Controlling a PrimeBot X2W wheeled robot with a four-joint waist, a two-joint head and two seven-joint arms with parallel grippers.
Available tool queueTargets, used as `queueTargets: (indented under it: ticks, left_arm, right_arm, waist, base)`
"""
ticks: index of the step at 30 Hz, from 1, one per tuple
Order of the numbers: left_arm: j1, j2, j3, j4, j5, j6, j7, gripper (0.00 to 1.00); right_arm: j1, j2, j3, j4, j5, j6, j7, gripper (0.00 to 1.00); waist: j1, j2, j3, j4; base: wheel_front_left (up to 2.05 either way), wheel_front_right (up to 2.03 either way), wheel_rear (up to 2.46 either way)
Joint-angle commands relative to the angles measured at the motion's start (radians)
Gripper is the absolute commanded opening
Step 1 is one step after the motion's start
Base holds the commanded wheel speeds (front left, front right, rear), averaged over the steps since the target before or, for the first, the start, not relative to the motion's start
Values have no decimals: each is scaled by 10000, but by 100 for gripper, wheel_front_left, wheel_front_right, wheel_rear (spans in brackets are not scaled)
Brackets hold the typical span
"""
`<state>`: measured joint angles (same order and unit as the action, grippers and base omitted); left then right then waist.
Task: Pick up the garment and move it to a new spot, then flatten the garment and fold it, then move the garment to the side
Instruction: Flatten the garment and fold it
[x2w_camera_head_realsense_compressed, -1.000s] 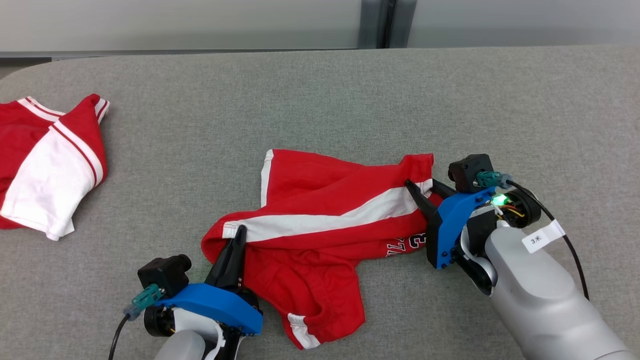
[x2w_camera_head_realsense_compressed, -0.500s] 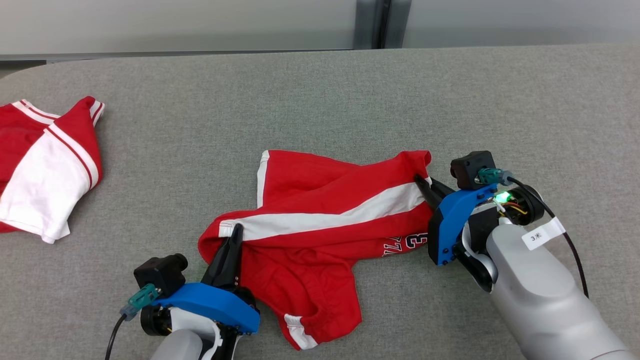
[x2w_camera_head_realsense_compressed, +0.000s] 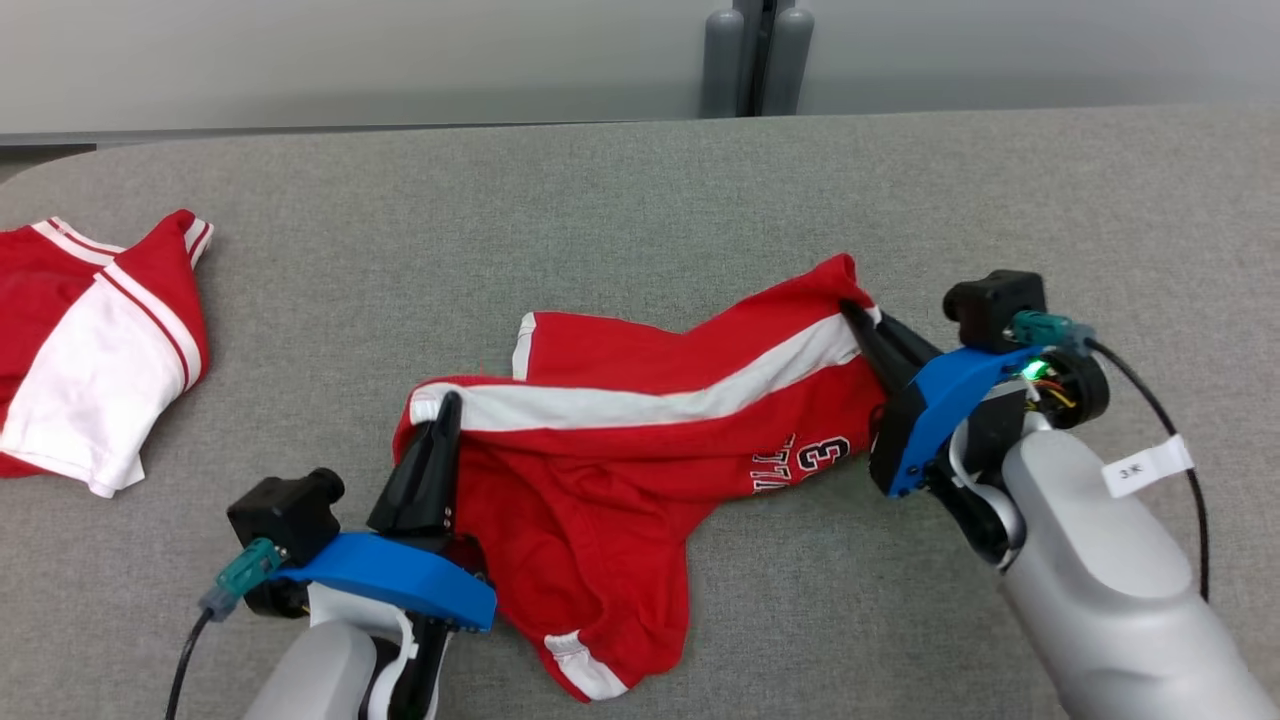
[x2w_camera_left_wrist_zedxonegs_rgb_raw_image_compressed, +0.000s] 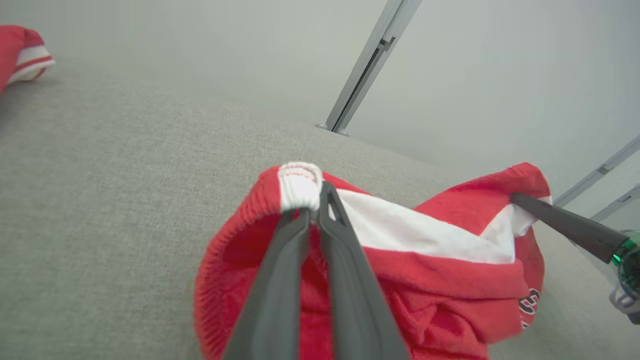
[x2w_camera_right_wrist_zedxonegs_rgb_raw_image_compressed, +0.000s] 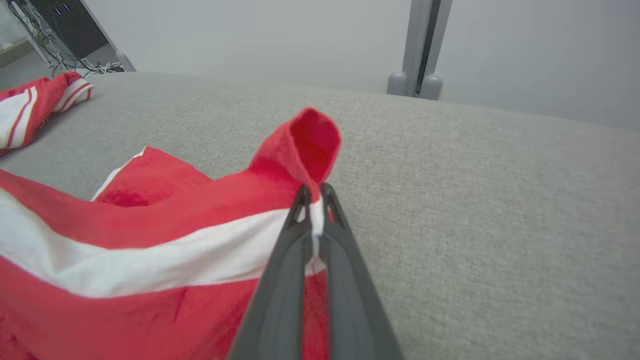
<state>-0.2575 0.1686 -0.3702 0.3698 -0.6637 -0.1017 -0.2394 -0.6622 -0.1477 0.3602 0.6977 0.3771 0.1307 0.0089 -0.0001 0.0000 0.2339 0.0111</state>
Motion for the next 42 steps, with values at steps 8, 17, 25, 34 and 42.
queueTargets:
  ticks: [8,17,25,34,42]
  left_arm:
    - [-687,1040,136,-2094,557,91,271,0]
    - [-1020,1980,272,-5578,838,334,1301,0]
    - [-1267,2363,150,-7887,789,594,2536,0]
    - [-2444,2216,29,-6608,233,308,3121,0]
    - [-4906,1937,-185,-4357,399,-73,2843,0]
  right_arm:
    - [1187,-843,-1181,-3162,963,1,614,0]
    - [2940,-756,-3044,-7692,1306,1,1745,0]
    - [3893,-17,-4271,-11036,1180,2,3139,0]
    - [3211,356,-4159,-10142,881,2,4159,0]
    - [321,105,-3996,-7363,214,2,3227,0]
  waist:
    - [1,0,-770,-335]
    - [1,0,-1844,-845]
    - [1,0,-2154,-1177]
    - [1,0,-1210,-1410]
    - [1,0,-309,-1615]
  base:
    - [0,0,0]
    - [0,0,0]
    - [0,0,0]
    - [0,0,0]
    - [0,0,0]
